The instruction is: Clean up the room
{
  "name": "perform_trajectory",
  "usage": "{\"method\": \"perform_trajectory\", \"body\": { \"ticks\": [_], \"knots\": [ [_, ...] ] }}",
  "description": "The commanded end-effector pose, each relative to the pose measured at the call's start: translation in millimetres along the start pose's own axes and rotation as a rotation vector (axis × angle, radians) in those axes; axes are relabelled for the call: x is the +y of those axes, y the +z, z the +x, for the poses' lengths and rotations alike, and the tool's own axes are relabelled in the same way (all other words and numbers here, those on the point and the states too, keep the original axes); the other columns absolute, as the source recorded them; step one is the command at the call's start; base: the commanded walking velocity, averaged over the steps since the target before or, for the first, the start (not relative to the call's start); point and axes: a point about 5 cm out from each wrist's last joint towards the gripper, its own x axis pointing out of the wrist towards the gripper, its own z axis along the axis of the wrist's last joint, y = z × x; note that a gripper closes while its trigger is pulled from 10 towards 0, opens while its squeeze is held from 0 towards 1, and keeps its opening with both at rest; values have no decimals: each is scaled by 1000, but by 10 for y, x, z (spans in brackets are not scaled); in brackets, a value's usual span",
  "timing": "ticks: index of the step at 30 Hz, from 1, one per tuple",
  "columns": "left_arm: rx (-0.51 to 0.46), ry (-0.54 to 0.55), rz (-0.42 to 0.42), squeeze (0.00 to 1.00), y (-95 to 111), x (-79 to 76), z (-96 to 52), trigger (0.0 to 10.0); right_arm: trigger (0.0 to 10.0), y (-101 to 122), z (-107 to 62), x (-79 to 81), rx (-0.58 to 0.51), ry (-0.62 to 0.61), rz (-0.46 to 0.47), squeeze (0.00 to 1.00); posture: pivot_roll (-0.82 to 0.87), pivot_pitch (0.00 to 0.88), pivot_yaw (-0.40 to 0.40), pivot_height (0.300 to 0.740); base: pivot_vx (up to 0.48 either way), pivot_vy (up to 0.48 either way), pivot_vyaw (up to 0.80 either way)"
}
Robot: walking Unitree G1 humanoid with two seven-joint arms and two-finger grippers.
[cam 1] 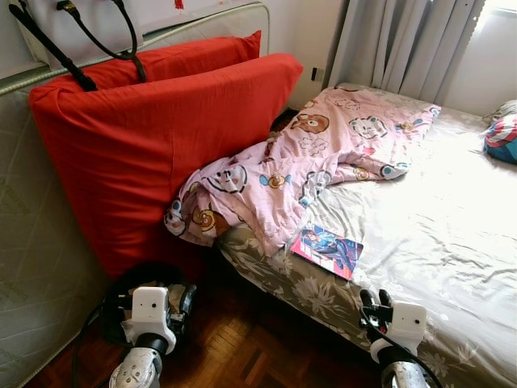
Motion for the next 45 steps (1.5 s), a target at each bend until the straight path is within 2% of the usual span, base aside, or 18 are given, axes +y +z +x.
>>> {"method": "perform_trajectory", "body": {
  "ticks": [1,12,13,14,18,29,35,39,44,45],
  "knots": [
    [5,-2,-6,0,-6,-3,-14,10000,10000,13,2,10,0,4,-4,0,-40,0,-44,740,0,0,0],
    [5,-2,-6,0,-6,-3,-14,10000,10000,13,2,10,0,4,-4,0,-40,0,-44,740,0,0,0],
    [11,-8,-5,0,3,-11,-18,10000,10000,16,-5,-5,12,-16,-16,0,0,0,0,740,0,0,0],
    [47,-12,-24,0,-61,20,-8,10000,10000,-68,2,-3,58,-7,-26,0,-40,9,-45,740,0,0,0],
    [97,-15,-52,0,-157,64,6,10000,10000,-169,3,23,111,17,-36,0,-40,3,-44,740,0,0,0],
    [96,-22,-54,0,-157,43,7,10000,10000,-77,-4,92,77,26,-39,0,-39,11,-47,740,0,0,0],
    [124,-23,-57,0,-221,48,2,10000,10000,-69,8,101,89,28,-41,0,-38,36,-56,740,0,0,0],
    [129,-10,-64,0,-235,53,-17,10000,10000,-143,-72,58,139,3,-41,0,-35,51,-62,740,0,0,0],
    [128,-9,-64,0,-235,52,-20,10000,10000,-155,-87,49,147,-2,-40,0,-35,51,-62,740,0,0,0],
    [134,-7,-65,0,-248,56,-27,10000,10000,-215,-126,7,178,-26,-25,0,-36,56,-61,740,0,0,0]
  ]
}}
